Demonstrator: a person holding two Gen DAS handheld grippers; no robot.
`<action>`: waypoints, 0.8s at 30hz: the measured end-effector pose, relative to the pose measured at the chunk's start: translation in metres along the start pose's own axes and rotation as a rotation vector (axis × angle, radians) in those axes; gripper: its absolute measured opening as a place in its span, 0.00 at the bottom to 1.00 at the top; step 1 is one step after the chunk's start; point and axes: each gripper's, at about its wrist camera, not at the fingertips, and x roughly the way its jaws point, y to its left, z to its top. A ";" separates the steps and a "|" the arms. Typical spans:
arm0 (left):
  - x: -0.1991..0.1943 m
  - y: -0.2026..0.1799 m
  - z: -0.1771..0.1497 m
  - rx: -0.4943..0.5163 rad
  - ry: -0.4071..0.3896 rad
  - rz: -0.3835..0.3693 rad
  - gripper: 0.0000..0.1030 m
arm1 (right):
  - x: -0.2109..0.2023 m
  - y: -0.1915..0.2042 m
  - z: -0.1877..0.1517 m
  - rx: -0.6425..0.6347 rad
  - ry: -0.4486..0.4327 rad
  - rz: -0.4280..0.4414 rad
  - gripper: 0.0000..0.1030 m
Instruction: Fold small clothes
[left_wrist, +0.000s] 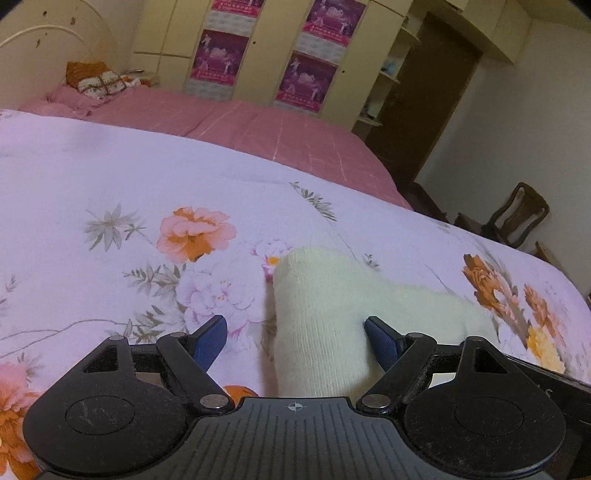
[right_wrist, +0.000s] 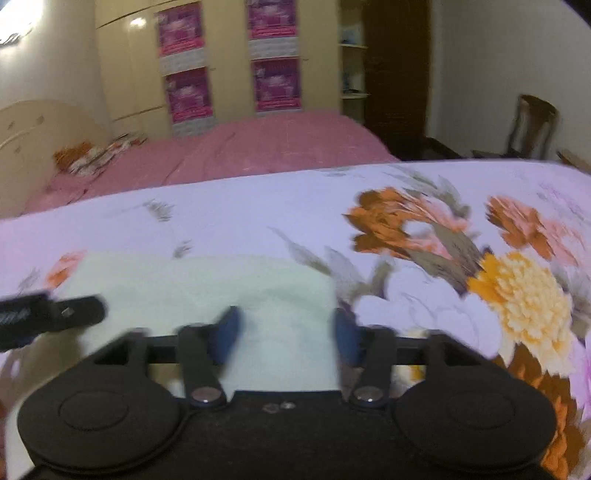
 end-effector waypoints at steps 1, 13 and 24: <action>-0.002 0.000 0.002 -0.006 0.003 0.002 0.79 | 0.000 -0.004 0.000 0.020 0.003 0.016 0.61; -0.050 -0.012 -0.020 0.096 -0.015 0.009 0.79 | -0.062 -0.008 -0.004 0.029 -0.065 0.069 0.49; -0.073 -0.018 -0.041 0.132 0.012 0.016 0.79 | -0.077 -0.010 -0.038 0.015 0.011 0.038 0.45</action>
